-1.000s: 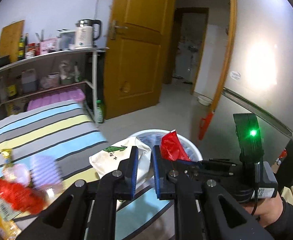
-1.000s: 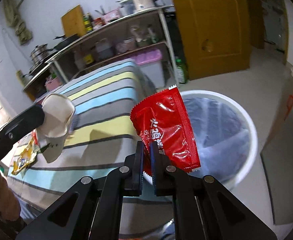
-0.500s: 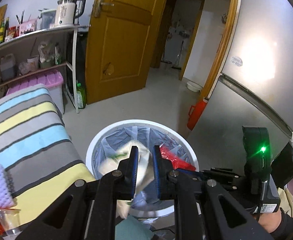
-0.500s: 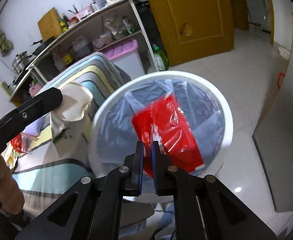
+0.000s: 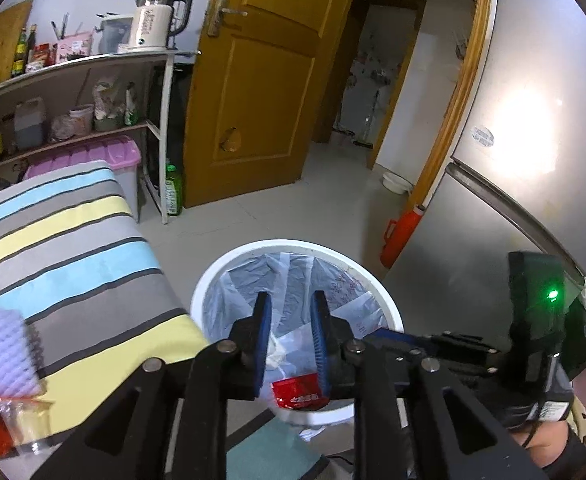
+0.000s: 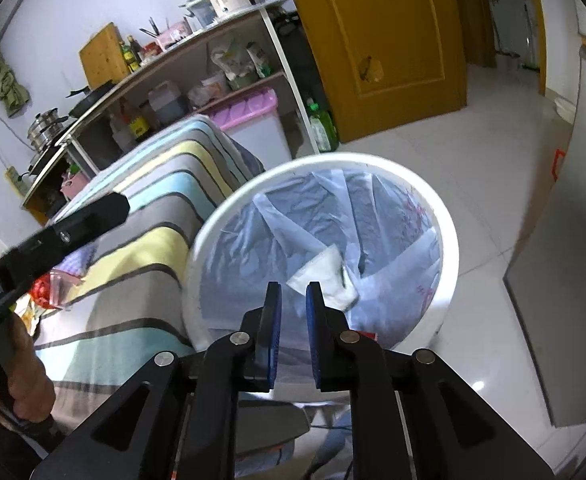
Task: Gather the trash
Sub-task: 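Return both grippers to the table and reach for the yellow chip bag and cup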
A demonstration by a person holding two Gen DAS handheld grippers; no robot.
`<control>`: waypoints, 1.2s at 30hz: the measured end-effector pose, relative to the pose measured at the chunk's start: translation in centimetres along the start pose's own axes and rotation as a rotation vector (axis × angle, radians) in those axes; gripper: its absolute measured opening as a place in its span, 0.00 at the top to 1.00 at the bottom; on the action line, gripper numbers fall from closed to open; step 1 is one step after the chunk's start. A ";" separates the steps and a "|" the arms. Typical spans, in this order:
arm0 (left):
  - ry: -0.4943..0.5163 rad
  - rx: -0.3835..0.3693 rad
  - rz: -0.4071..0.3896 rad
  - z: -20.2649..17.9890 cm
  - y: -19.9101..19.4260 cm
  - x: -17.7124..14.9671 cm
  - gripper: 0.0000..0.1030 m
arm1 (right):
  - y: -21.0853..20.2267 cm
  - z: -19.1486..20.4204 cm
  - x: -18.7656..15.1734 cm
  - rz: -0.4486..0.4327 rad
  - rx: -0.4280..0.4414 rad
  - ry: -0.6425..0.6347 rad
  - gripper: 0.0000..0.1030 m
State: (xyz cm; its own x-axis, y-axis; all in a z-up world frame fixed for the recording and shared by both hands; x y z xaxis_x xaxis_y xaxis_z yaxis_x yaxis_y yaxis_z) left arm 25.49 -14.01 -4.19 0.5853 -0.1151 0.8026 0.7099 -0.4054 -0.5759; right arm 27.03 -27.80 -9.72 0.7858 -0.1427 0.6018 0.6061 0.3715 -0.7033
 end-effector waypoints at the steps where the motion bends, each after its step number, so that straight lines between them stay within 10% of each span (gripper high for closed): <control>1: -0.006 0.005 -0.005 0.3 -0.5 -0.1 0.75 | -0.4 0.4 0.0 -0.007 0.004 -0.007 0.82; 36: -0.185 0.488 -0.137 15.9 -21.3 -11.3 0.48 | -1.4 22.6 -6.2 0.018 0.309 -0.390 0.51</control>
State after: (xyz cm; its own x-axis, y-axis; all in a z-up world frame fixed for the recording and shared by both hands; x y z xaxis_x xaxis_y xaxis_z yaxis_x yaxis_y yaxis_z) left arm 9.95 10.37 -3.45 0.5022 0.0889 0.8602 0.8585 0.0681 -0.5082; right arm 18.53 -6.66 -3.92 0.6556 0.1982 0.7286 0.4813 0.6339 -0.6055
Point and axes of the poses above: each gripper's, at about its wrist camera, not at the fingertips, and y roughly the way its jaws point, z to its left, x to its top, the point moved 7 cm from there along y, roughly the way its jaws point, and after that the axes turned 6 degrees about y, right-handed, at the moved point
